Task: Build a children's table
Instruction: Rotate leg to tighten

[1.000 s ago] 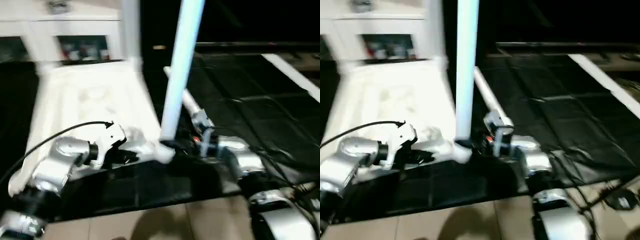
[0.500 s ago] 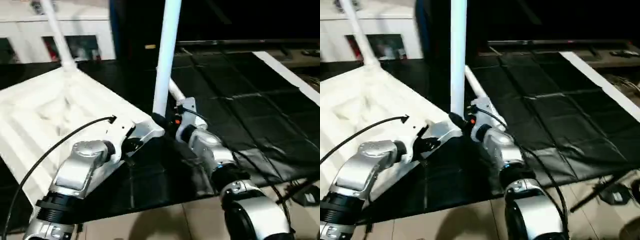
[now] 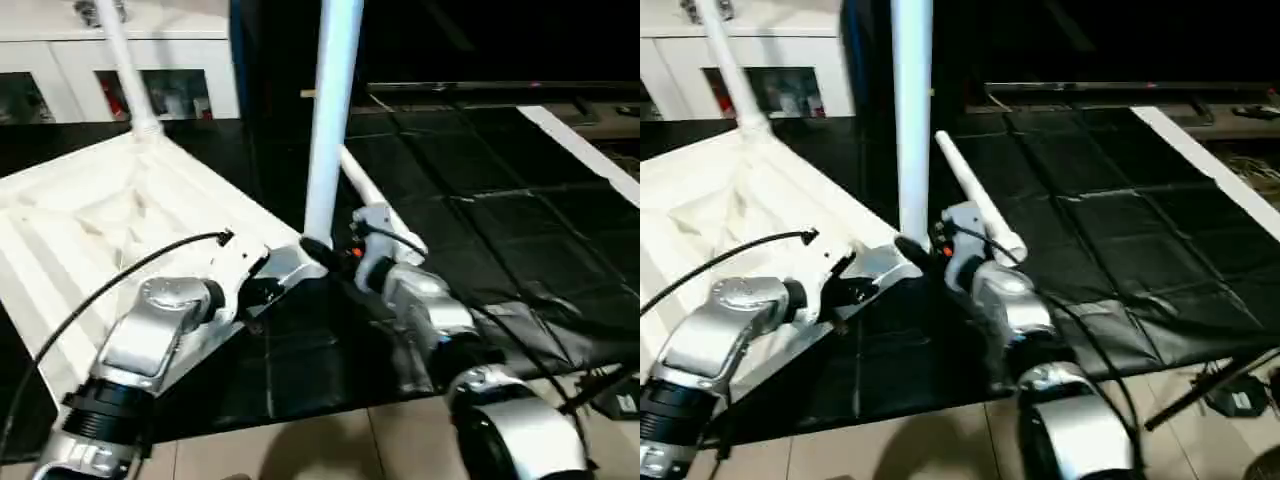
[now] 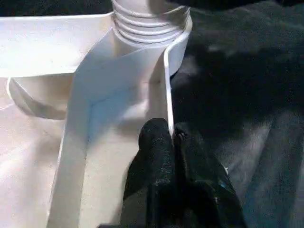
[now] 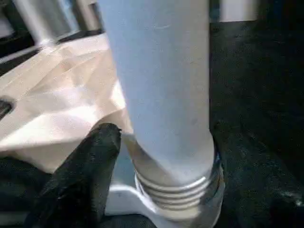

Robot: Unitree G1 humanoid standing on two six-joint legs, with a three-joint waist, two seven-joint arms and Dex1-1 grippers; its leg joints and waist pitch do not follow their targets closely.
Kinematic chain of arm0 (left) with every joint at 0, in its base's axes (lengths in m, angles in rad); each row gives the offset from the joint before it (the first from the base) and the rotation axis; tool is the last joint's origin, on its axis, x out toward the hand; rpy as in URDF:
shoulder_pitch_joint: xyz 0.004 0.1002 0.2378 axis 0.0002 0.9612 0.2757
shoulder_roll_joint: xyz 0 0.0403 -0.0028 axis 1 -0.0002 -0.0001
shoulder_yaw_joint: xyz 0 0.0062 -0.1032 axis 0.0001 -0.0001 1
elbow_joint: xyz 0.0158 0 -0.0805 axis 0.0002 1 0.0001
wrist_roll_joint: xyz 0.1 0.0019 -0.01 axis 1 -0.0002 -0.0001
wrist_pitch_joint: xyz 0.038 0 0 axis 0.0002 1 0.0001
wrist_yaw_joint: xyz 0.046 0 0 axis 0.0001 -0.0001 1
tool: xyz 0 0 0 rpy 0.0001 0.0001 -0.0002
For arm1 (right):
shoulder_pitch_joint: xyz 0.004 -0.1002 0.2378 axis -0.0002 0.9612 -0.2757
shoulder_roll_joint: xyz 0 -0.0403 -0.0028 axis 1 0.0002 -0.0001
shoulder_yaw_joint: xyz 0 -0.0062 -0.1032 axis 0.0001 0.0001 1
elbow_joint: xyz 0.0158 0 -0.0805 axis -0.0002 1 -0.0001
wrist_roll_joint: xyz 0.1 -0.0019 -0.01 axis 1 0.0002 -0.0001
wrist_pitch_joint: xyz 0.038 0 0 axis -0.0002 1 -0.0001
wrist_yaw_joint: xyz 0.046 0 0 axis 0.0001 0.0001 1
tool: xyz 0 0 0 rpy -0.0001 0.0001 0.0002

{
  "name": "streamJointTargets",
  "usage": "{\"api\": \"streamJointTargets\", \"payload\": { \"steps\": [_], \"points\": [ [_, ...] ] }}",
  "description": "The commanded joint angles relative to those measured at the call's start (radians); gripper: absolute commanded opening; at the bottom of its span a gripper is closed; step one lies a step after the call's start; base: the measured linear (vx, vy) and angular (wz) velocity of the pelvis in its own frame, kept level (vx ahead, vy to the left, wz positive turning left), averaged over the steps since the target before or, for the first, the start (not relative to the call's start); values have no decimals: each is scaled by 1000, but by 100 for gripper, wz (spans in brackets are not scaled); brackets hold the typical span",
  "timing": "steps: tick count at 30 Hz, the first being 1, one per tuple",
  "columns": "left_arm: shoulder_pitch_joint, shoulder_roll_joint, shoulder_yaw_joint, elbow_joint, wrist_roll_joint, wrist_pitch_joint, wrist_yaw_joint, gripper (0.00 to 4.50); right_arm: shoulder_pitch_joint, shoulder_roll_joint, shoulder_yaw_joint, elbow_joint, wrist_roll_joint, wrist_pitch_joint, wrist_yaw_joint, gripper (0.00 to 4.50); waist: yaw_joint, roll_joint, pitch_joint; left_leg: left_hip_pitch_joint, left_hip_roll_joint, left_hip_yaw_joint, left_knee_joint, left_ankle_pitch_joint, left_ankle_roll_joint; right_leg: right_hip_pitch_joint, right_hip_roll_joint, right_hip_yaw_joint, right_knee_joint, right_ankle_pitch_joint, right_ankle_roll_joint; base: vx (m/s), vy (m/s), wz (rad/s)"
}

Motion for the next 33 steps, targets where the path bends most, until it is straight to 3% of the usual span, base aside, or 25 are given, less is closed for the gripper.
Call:
{"api": "streamJointTargets", "payload": {
  "steps": [1, 2, 6, 7, 11, 15, 18, 23, 24, 27, 28, 33],
  "points": [
    [-6, 31, -55, 35, -8, -126, -122, 0, 32, -49, 20, 8, -13, 12, 114, 377, 3, 15, -57, 19, 60, -25, -65, -266, 22, 34, -97, 64, -95, -206, -190, 0, 0, 0],
    [-4, 40, -61, 42, -10, -133, -144, 0, 32, -64, 17, 3, -9, 15, 134, 377, 8, 17, -56, 22, 61, -23, -65, -263, 23, 30, -94, 64, -95, -195, -195, 0, 0, 0],
    [-4, 80, -96, 70, -6, -197, -227, 0, 54, -132, 21, -66, 26, 35, 267, 421, 22, 18, -59, 16, 66, -23, -65, -236, 29, 36, -96, 61, -84, -149, -209, 0, 0, 0],
    [-4, 100, -118, 77, -3, -238, -273, 0, 67, -167, 23, -115, 57, 60, 361, 433, 25, 21, -60, 17, 67, -23, -64, -228, 29, 36, -98, 61, -82, -137, -214, 0, 0, 0],
    [-3, 128, -145, 75, -17, -275, -369, 0, 75, -233, 50, -195, 91, 124, 529, 448, 36, 18, -62, 15, 67, -22, -60, -204, 52, 39, -95, 59, -80, -109, -209, 0, 0, 0],
    [-17, 145, -168, 84, -30, -313, -440, 0, 63, -265, 95, -221, 92, 169, 650, 448, 45, 15, -59, 17, 66, -22, -61, -223, 41, 35, -99, 59, -87, -172, -216, 0, 0, 0],
    [-31, 155, -186, 106, -15, -359, -479, 0, 47, -261, 124, -208, 55, 133, 678, 448, 50, 17, -59, 23, 69, -22, -63, -240, 25, 30, -100, 60, -88, -194, -216, 0, 0, 0],
    [-47, 162, -203, 127, -8, -398, -513, 0, 34, -238, 152, -199, 37, 106, 678, 448, 48, 15, -61, 19, 68, -24, -65, -234, 15, 34, -102, 60, -82, -175, -219, 0, 0, 0],
    [-49, 162, -204, 128, -8, -402, -517, 0, 30, -231, 155, -196, 37, 109, 675, 422, 47, 12, -61, 18, 69, -24, -65, -226, 16, 34, -102, 60, -80, -165, -221, 0, 0, 0],
    [-56, 162, -205, 133, -6, -412, -528, 0, 23, -220, 165, -183, 34, 128, 688, 422, 46, 11, -63, 15, 68, -22, -62, -204, 26, 36, -102, 59, -77, -131, -227, 0, 0, 0],
    [-58, 163, -205, 135, -6, -414, -529, 0, 22, -220, 170, -179, 32, 129, 695, 397, 45, 12, -62, 15, 67, -23, -62, -204, 27, 37, -101, 59, -76, -134, -227, 0, 0, 0],
    [-67, 165, -206, 149, -9, -428, -537, 0, 15, -220, 178, -166, 32, 133, 723, 368, 44, 11, -61, 17, 69, -22, -62, -213, 25, 35, -102, 59, -79, -162, -223, 0, 0, 0]
  ]
}}
